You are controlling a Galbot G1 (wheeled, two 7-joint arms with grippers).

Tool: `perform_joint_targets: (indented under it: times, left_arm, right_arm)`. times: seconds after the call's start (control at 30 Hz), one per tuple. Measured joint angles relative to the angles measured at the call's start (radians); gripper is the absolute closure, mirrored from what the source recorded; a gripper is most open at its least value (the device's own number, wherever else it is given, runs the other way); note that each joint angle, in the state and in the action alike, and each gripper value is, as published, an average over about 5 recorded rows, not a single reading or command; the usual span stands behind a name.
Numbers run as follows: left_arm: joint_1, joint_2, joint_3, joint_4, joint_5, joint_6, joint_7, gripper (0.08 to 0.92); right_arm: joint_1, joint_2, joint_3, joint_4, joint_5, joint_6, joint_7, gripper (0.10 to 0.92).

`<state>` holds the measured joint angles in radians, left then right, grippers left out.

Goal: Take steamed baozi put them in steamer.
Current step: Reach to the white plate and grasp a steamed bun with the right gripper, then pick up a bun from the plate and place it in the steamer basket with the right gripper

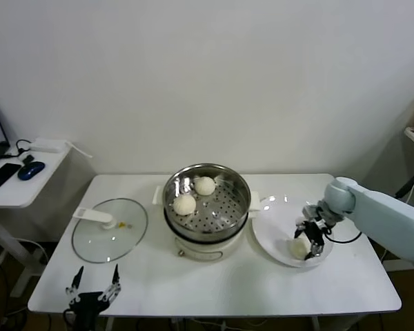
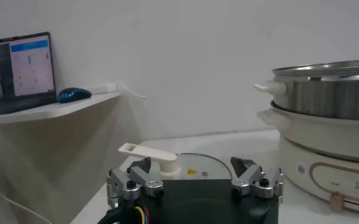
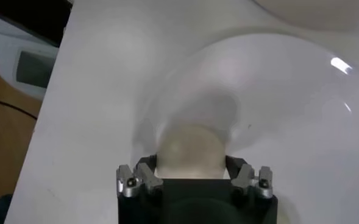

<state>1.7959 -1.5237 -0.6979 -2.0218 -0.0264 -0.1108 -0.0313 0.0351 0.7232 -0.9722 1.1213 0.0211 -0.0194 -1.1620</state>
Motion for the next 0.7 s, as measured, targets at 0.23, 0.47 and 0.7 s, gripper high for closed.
perform_joint_targets:
  times: [0.23,0.47,0.7]
  left_arm:
    - [-0.001,0.0,0.0,0.0,0.0,0.0,0.0,0.177]
    - [0.0,0.0,0.002,0.0,0.0,0.0,-0.001,0.177]
    - [-0.001,0.0,0.001,0.0,-0.002,-0.001,-0.001,0.177]
  right_arm:
    - [-0.006,0.004,0.009,-0.003,-0.002,0.0,0.0,0.296]
    - [0.0,0.001,0.014,0.002,-0.004,0.001,-0.005,0.303]
    - [0.03,-0.022,0.005,0.045,-0.009,0.019,-0.021,0.304]
